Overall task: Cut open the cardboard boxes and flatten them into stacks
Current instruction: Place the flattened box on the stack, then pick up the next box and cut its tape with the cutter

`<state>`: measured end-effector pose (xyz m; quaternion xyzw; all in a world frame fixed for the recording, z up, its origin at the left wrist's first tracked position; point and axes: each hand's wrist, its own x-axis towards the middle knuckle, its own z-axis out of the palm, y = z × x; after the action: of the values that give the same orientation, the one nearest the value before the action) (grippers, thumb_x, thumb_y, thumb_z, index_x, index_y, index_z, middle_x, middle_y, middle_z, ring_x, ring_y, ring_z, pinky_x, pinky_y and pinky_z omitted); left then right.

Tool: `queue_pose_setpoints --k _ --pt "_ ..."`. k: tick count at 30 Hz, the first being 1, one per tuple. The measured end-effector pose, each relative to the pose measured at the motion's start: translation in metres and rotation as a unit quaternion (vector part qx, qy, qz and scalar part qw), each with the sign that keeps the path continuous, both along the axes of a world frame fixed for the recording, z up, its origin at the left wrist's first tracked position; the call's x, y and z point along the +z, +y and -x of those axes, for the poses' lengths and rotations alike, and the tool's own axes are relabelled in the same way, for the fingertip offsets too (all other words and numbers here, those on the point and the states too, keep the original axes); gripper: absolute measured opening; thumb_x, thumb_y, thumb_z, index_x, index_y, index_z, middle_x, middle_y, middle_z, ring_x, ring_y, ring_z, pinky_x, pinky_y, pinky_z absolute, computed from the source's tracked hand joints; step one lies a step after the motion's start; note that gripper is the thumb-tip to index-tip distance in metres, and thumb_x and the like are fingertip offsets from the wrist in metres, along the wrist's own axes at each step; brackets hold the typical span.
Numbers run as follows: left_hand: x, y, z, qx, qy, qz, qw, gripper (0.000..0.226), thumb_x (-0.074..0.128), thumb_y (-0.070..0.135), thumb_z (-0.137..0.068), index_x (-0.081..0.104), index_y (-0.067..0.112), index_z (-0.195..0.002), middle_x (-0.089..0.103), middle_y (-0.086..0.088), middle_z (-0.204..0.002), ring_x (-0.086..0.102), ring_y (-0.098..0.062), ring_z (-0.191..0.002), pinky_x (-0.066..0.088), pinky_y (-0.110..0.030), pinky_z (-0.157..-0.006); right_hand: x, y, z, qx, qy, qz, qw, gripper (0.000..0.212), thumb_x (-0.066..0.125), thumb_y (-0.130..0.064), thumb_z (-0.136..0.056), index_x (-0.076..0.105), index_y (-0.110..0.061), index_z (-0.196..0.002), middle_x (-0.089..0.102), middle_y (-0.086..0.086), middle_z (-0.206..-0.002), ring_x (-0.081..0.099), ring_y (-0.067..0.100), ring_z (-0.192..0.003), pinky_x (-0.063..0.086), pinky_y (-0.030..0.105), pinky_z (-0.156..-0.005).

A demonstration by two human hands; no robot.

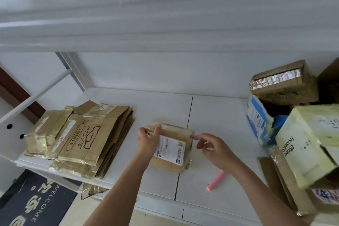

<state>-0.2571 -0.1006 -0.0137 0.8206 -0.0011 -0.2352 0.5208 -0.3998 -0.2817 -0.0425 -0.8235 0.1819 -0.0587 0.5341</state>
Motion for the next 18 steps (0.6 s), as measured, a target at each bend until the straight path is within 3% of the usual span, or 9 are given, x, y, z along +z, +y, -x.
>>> queue_pose_setpoints --k 3,5,7,9,10,12,13,15,18 --pt "-0.011 -0.002 0.006 -0.029 0.014 0.044 0.999 0.033 0.064 0.038 -0.085 0.041 0.027 -0.105 0.057 -0.017 -0.115 0.063 -0.033 -0.096 0.057 -0.043 -0.074 -0.011 -0.021 0.018 0.007 0.132 0.165 0.977 0.042 0.054 0.003 -0.086 0.069 -0.032 -0.105 0.057 0.000 -0.104 0.062 0.015 -0.094 0.048 0.018 -0.081" --pt "-0.016 -0.001 0.015 -0.051 0.026 0.099 0.993 0.028 0.064 0.019 -0.090 0.045 0.022 -0.110 0.059 -0.015 -0.109 0.063 -0.029 -0.092 0.054 -0.037 -0.067 -0.024 -0.029 0.033 0.028 0.241 0.274 0.931 0.043 0.052 -0.002 -0.090 0.063 -0.029 -0.121 0.051 0.000 -0.116 0.058 0.017 -0.106 0.047 0.025 -0.087" --pt "-0.021 0.001 0.022 -0.065 0.036 0.134 0.988 0.026 0.061 0.008 -0.092 0.048 0.014 -0.115 0.060 -0.013 -0.103 0.062 -0.026 -0.089 0.050 -0.032 -0.068 -0.038 -0.029 0.048 0.057 0.281 0.371 0.883 0.037 0.047 -0.006 -0.093 0.060 -0.026 -0.123 0.049 0.000 -0.119 0.055 0.019 -0.113 0.046 0.029 -0.088" --pt "-0.028 0.005 0.021 -0.065 0.046 0.147 0.986 0.025 0.060 0.005 -0.092 0.051 0.009 -0.115 0.060 -0.013 -0.101 0.061 -0.025 -0.088 0.048 -0.033 -0.071 -0.050 -0.022 0.057 0.073 0.256 0.444 0.856 0.018 0.058 -0.015 -0.089 0.066 -0.022 -0.103 0.054 -0.002 -0.103 0.060 0.019 -0.100 0.050 0.032 -0.077" --pt "-0.027 0.007 0.020 -0.067 0.052 0.149 0.985 0.027 0.063 0.006 -0.090 0.052 0.009 -0.115 0.060 -0.014 -0.100 0.061 -0.026 -0.088 0.048 -0.034 -0.073 -0.056 -0.023 0.059 0.073 0.238 0.458 0.853 0.010 0.071 -0.019 -0.078 0.067 -0.023 -0.087 0.057 -0.003 -0.089 0.064 0.018 -0.084 0.053 0.032 -0.064" --pt "-0.026 0.012 0.014 -0.079 0.060 0.150 0.984 0.037 0.069 0.014 -0.080 0.054 0.009 -0.113 0.062 -0.015 -0.101 0.062 -0.031 -0.093 0.050 -0.039 -0.079 -0.068 -0.029 0.065 0.067 0.186 0.484 0.853 0.033 0.089 -0.020 -0.049 0.059 -0.026 -0.061 0.052 -0.006 -0.063 0.058 0.014 -0.053 0.044 0.028 -0.039" --pt "-0.026 0.016 0.012 -0.088 0.063 0.148 0.983 0.042 0.070 0.018 -0.075 0.055 0.010 -0.113 0.062 -0.015 -0.103 0.062 -0.033 -0.097 0.051 -0.043 -0.085 -0.068 -0.031 0.066 0.052 0.178 0.484 0.855 0.036 0.090 -0.020 -0.047 0.056 -0.027 -0.060 0.051 -0.006 -0.060 0.056 0.013 -0.050 0.041 0.026 -0.036" --pt "-0.026 0.026 0.011 -0.100 0.068 0.143 0.982 0.048 0.070 0.021 -0.070 0.056 0.011 -0.115 0.062 -0.016 -0.109 0.060 -0.034 -0.106 0.049 -0.046 -0.097 -0.056 -0.037 0.063 -0.006 0.154 0.471 0.868 0.027 0.081 -0.027 -0.069 0.055 -0.026 -0.075 0.056 -0.006 -0.068 0.060 0.012 -0.059 0.042 0.026 -0.045" --pt "-0.033 0.039 0.013 -0.101 0.082 0.147 0.981 0.040 0.072 0.016 -0.080 0.058 0.015 -0.117 0.058 -0.016 -0.118 0.057 -0.031 -0.113 0.044 -0.042 -0.105 -0.034 -0.041 0.049 -0.165 0.003 0.380 0.910 0.025 0.069 -0.019 -0.082 0.045 -0.019 -0.078 0.051 -0.008 -0.063 0.056 0.018 -0.056 0.039 0.028 -0.047"
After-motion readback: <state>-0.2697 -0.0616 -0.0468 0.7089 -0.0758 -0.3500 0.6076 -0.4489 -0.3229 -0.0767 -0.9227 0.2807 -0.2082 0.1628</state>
